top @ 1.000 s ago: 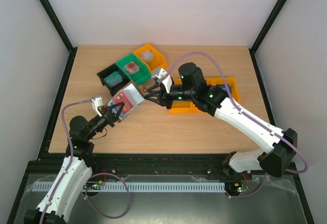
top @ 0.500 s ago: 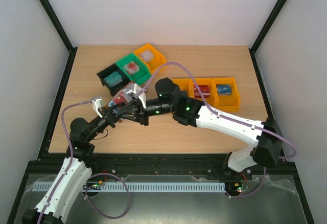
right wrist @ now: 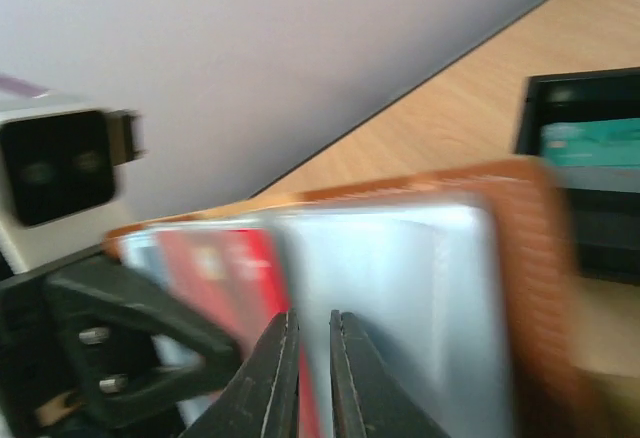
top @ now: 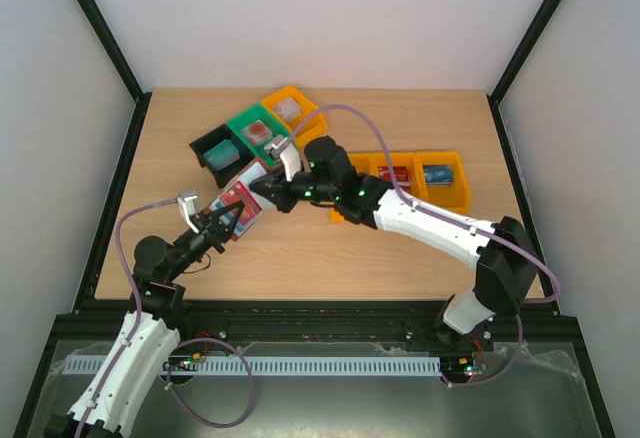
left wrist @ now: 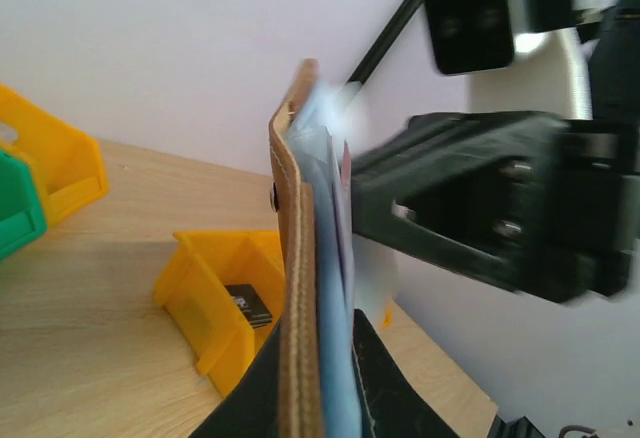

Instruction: Take the credit cards out of the card holder

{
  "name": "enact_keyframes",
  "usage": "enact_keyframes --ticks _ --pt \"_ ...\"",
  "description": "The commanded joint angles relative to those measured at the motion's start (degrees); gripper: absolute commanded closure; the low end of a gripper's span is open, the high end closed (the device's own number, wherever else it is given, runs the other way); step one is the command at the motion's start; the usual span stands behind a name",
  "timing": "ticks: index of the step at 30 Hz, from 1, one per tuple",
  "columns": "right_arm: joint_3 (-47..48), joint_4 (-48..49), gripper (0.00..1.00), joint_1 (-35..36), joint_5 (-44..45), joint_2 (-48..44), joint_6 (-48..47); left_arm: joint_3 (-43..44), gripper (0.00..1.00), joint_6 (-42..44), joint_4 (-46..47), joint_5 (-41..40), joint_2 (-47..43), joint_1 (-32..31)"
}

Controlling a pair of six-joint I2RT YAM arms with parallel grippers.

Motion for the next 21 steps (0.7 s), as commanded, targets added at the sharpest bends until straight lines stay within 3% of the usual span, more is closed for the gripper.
enact_keyframes --ticks 1,7,14,18,21 --pt "0.47 -5.36 0.90 -2.66 -3.87 -0.80 -6.17 -1.03 0.98 -1.20 6.77 3.11 -1.13 -0.50" --pt "1.78 -10.70 0.89 -2.69 -14.07 -1.46 -14.77 -1.67 0.98 -3.26 9.58 5.96 -0.89 -0.72" --pt "1.37 -11.38 0.89 -2.64 -16.81 -1.97 -17.97 -2.07 0.98 -5.29 12.31 9.30 -0.56 -0.75" --pt "3.78 -18.59 0.87 -2.90 -5.44 -4.76 -22.05 -2.32 0.98 -6.21 13.10 10.12 -0.60 -0.79" --pt "3.60 -19.74 0.84 -3.69 7.18 -7.94 -18.75 -2.09 0.98 -4.78 11.72 8.21 -0.94 -1.12"
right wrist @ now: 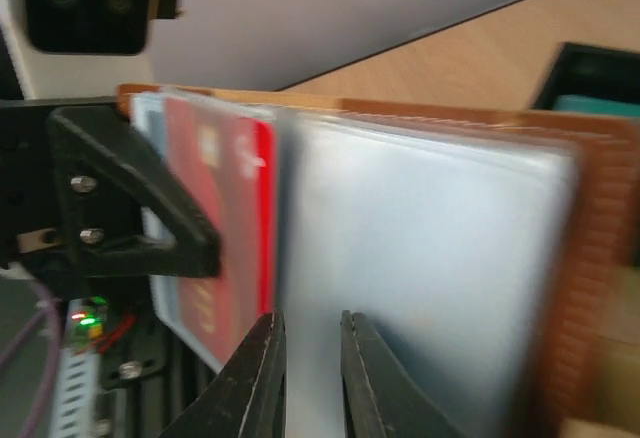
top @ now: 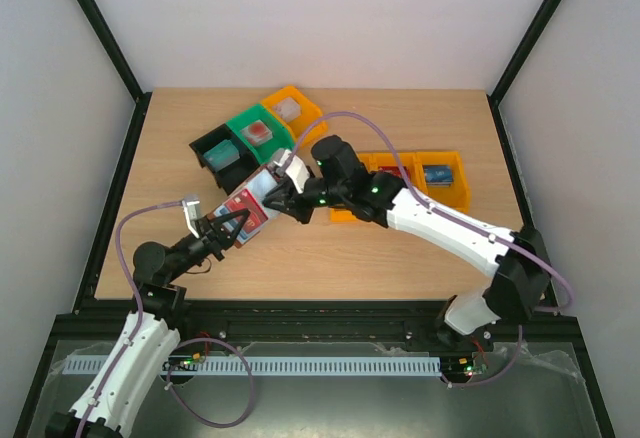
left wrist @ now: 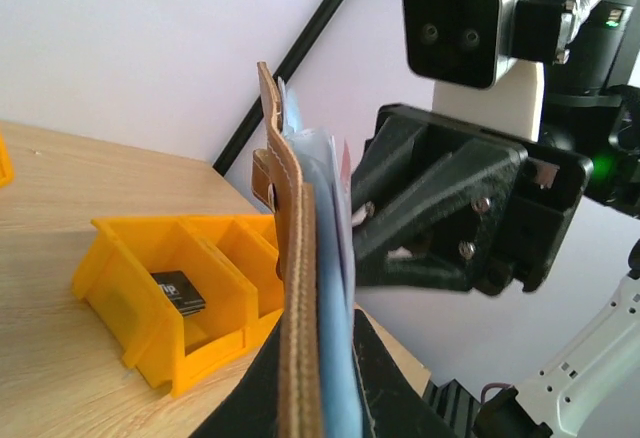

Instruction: Take the credit cards out of the card holder

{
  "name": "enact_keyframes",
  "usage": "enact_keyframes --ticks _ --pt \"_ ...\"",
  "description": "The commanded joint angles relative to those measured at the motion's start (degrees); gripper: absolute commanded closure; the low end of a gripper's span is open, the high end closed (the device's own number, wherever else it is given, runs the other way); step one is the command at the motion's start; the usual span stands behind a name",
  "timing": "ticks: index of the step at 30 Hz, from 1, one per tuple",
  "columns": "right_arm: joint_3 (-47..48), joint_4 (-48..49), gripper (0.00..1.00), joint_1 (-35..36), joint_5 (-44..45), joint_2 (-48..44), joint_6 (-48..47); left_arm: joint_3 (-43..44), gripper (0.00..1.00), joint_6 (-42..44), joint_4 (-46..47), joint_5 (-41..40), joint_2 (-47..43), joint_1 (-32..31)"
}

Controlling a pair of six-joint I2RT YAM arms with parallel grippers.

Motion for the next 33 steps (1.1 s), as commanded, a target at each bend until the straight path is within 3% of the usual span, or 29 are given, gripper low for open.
enact_keyframes --ticks 1,3,5,7,11,15,21,25,33 --pt "2.67 -5.90 0.84 -0.65 21.91 -5.63 1.53 0.31 0.98 1.52 2.49 -1.31 -0.76 -0.68" --pt "5.54 -9.77 0.85 -0.52 30.61 -5.52 3.77 0.88 0.98 4.25 -1.24 -5.30 -0.86 -1.24" --pt "7.25 -11.56 0.85 0.79 31.28 -6.37 4.25 1.66 0.98 6.93 -6.03 -9.60 -0.39 -1.80" --pt "4.86 -7.55 0.85 3.52 23.60 -8.80 3.70 2.15 0.98 9.02 -9.14 -13.70 0.42 -2.44" --pt "-3.04 13.24 0.83 4.72 2.93 -10.76 11.37 2.38 0.98 10.40 -10.99 -16.60 2.66 -3.36" --pt "-4.48 24.20 0.87 5.00 -5.15 -4.53 20.78 2.48 0.98 10.52 -11.33 -17.18 4.14 -3.79" --pt "-2.07 18.64 0.89 3.27 -3.50 2.08 18.70 1.55 0.98 8.04 -7.32 -12.99 4.61 -3.75" --pt "-5.59 22.63 0.89 -0.58 -9.03 2.02 21.31 0.85 0.98 5.70 -3.63 -8.79 4.12 -3.77" --pt "-6.73 17.52 0.87 -2.19 -9.05 2.25 16.10 -0.21 0.98 1.87 3.40 -1.58 3.42 -3.77"
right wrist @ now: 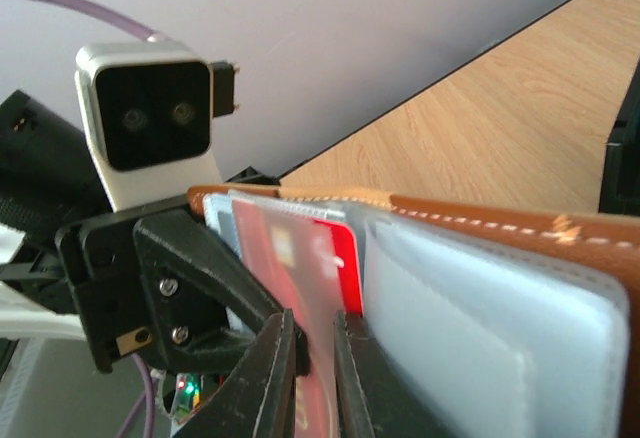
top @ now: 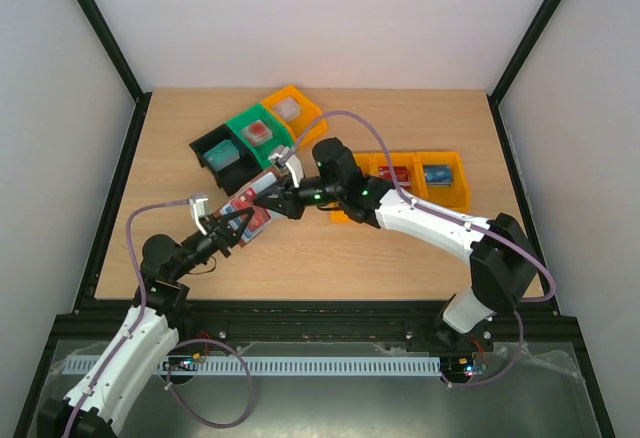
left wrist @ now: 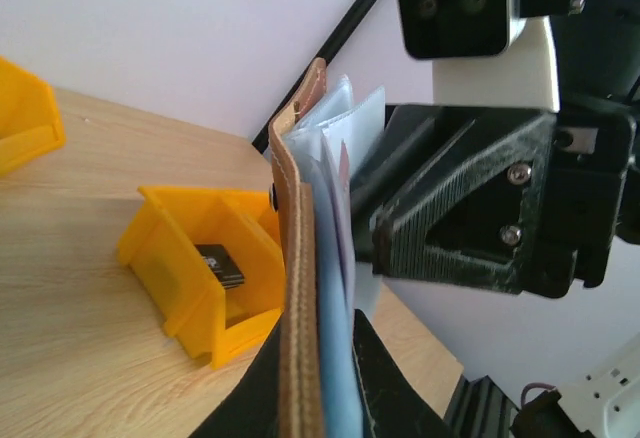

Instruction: Take the credit cards out of the card holder

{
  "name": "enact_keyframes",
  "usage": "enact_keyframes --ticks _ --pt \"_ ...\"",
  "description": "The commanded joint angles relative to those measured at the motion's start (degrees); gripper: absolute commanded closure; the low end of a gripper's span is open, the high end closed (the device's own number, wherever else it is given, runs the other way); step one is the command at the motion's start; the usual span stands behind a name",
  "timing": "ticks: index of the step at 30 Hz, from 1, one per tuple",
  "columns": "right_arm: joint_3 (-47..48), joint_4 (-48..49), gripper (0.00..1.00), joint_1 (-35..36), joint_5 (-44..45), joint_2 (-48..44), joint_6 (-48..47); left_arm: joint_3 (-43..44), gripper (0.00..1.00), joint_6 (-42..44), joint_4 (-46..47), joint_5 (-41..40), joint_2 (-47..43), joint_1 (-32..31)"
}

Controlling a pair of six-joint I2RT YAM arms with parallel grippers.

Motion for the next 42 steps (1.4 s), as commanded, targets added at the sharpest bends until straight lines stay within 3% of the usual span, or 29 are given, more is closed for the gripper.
enact_keyframes --ticks 1,13,20,26,32,36,42 --pt "-0.82 -1.29 0.87 -0.50 -1.68 -1.04 -2.39 -0.69 0.98 -2.77 8.16 6.10 -1.12 -0.15" --pt "-1.66 -10.19 0.68 -0.76 -0.83 -3.99 -11.35 -1.29 0.98 -6.01 14.40 11.67 -2.18 -0.25" --pt "-1.66 -12.24 0.65 -1.50 -1.57 -4.91 -12.89 -1.36 0.98 -6.65 15.37 12.47 -2.25 -0.24" --pt "-1.27 -7.57 0.82 -1.27 -9.39 -2.02 -8.87 -1.41 0.98 -6.13 14.42 11.77 -2.22 -0.28" --pt "-1.24 -7.25 0.97 0.81 -13.67 -2.81 -11.86 -1.37 0.98 -5.59 13.17 10.72 -1.99 -0.25" --pt "-2.50 -6.69 0.98 0.90 -12.05 -5.46 -13.08 -1.36 0.97 -5.67 13.04 10.52 -2.05 -0.23" --pt "-2.83 -7.08 0.98 -2.56 -8.63 -7.13 -11.14 -1.54 0.84 -6.53 13.32 10.51 -2.44 -0.26"
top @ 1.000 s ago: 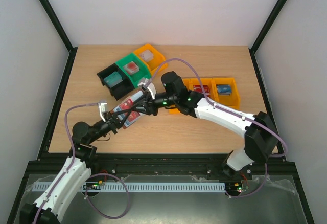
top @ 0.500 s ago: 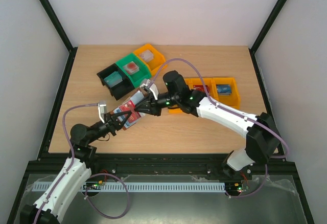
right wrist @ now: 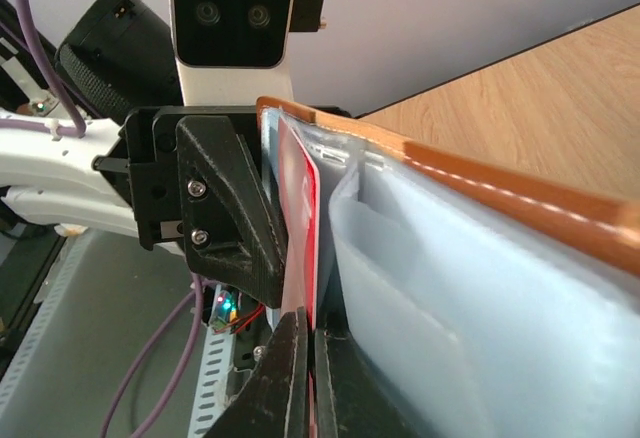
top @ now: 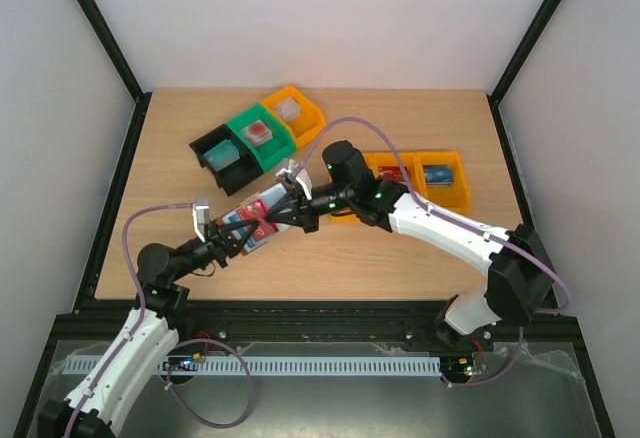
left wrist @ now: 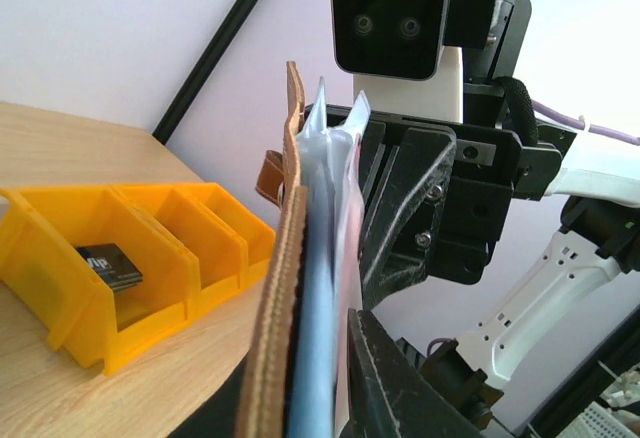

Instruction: Take the credit cards out of the card holder

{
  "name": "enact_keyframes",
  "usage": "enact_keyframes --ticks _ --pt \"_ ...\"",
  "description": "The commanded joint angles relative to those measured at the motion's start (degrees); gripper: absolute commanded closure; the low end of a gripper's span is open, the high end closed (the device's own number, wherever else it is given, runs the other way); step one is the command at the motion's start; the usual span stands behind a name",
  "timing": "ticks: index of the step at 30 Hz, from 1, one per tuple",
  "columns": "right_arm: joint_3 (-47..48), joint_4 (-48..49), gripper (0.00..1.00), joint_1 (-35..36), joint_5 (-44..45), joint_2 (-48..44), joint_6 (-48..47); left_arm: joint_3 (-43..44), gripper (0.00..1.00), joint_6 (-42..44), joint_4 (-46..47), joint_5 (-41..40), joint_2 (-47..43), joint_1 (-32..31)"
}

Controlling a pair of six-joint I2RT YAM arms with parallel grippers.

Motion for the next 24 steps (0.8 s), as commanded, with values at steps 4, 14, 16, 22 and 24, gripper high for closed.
enact_keyframes --ticks 4,14,16,22,24 --pt "1.04 -2.19 0.98 -2.26 2.22 -2.29 -1.62 0.16 0.80 -0.76 3.85 0.30 -0.99 -0.04" --pt "2.72 -8.36 0.98 -3.47 5.38 -4.47 -5.62 0.14 0.84 -0.70 3.65 0.22 -1.29 -0.04" --pt "2.80 -8.61 0.98 -3.47 5.24 -4.86 -5.86 0.18 0.88 -0.47 3.40 -0.01 -1.18 -0.03" --pt "3.41 -10.24 0.98 -3.61 6.06 -4.79 -6.75 0.30 0.98 0.18 2.56 -0.56 -1.16 0.02" --pt "3.54 -10.69 0.98 -3.71 6.74 -4.96 -6.97 0.40 0.98 0.90 1.62 -1.32 -1.16 0.08"
